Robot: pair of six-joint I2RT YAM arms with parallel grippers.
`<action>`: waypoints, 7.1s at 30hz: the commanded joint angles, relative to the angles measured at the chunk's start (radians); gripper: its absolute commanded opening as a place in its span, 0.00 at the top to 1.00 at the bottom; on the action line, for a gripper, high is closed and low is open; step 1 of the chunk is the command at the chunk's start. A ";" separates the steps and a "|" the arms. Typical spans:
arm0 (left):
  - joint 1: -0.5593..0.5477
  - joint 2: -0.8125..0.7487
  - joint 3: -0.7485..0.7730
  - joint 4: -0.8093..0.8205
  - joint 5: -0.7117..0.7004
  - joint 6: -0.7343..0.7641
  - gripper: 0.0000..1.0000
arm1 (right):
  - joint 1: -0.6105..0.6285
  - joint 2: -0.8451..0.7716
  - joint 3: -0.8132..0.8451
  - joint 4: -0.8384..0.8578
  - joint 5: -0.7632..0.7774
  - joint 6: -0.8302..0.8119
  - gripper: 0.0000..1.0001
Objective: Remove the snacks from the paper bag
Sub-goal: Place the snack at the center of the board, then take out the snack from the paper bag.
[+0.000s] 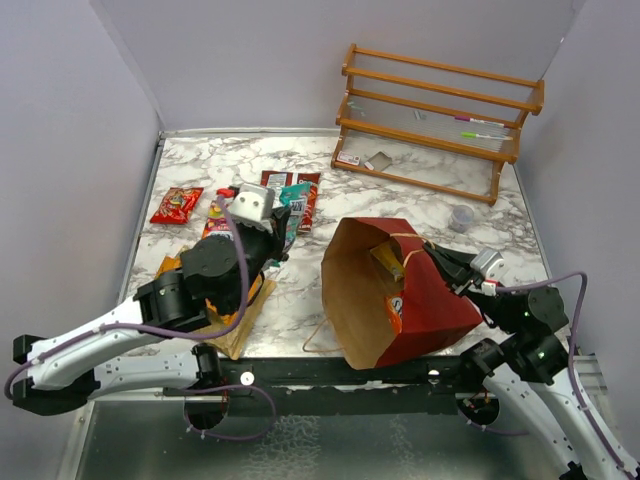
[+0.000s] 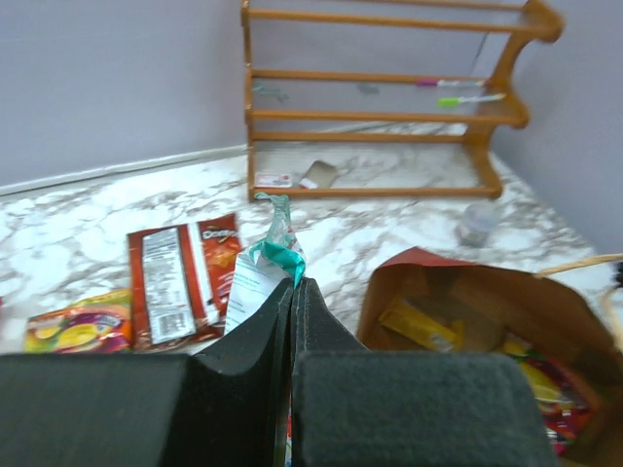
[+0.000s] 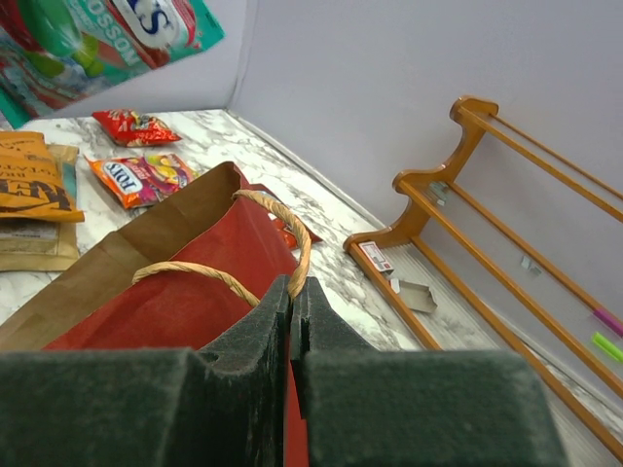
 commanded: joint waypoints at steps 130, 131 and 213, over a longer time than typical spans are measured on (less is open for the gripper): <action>-0.015 0.427 -0.390 0.591 1.264 0.516 0.38 | 0.002 -0.042 0.153 -0.195 0.024 -0.070 0.98; -0.017 0.457 -0.378 0.602 1.258 0.535 0.39 | 0.002 -0.048 0.147 -0.186 0.021 -0.066 0.98; -0.042 0.687 -0.429 0.871 0.788 0.585 1.00 | 0.002 -0.087 0.102 -0.137 -0.022 -0.039 0.98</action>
